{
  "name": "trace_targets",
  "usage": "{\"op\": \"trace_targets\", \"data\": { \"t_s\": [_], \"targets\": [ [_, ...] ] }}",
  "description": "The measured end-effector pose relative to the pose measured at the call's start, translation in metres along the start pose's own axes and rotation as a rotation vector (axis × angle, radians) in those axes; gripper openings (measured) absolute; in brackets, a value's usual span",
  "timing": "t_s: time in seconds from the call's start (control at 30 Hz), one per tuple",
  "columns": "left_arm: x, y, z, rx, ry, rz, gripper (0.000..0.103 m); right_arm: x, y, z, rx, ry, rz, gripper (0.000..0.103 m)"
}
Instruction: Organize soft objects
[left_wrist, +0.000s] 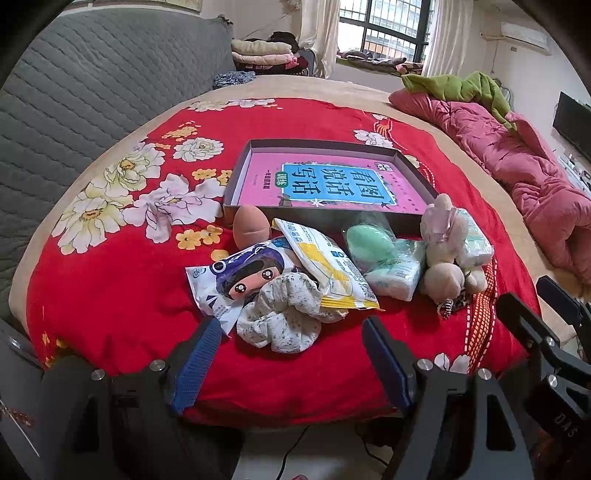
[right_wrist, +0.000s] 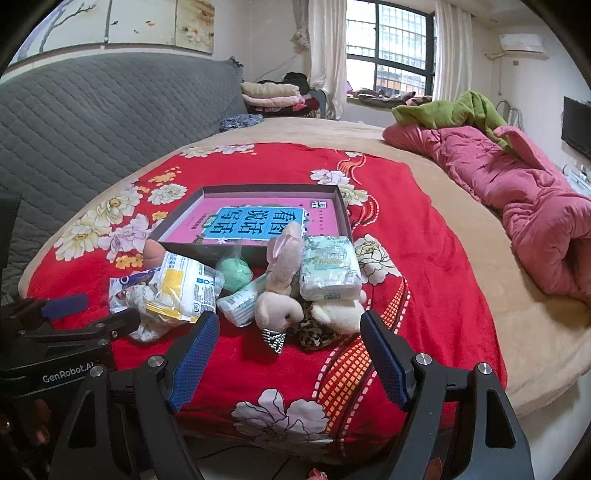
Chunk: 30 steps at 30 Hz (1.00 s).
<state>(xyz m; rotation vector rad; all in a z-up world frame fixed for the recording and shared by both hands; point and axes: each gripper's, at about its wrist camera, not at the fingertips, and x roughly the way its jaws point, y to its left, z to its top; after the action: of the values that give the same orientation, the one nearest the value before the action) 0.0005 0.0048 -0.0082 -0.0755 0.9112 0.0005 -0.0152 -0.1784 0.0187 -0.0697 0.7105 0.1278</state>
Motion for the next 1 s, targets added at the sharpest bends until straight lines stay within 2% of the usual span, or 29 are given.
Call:
{"op": "trace_targets", "data": {
  "t_s": [1.0],
  "targets": [
    [0.0058, 0.0055, -0.0019, -0.028, 0.032, -0.023, 0.078, -0.0029, 0.0015, 0.0012, 0.002, -0.01, 0.005, 0.08]
  ]
}}
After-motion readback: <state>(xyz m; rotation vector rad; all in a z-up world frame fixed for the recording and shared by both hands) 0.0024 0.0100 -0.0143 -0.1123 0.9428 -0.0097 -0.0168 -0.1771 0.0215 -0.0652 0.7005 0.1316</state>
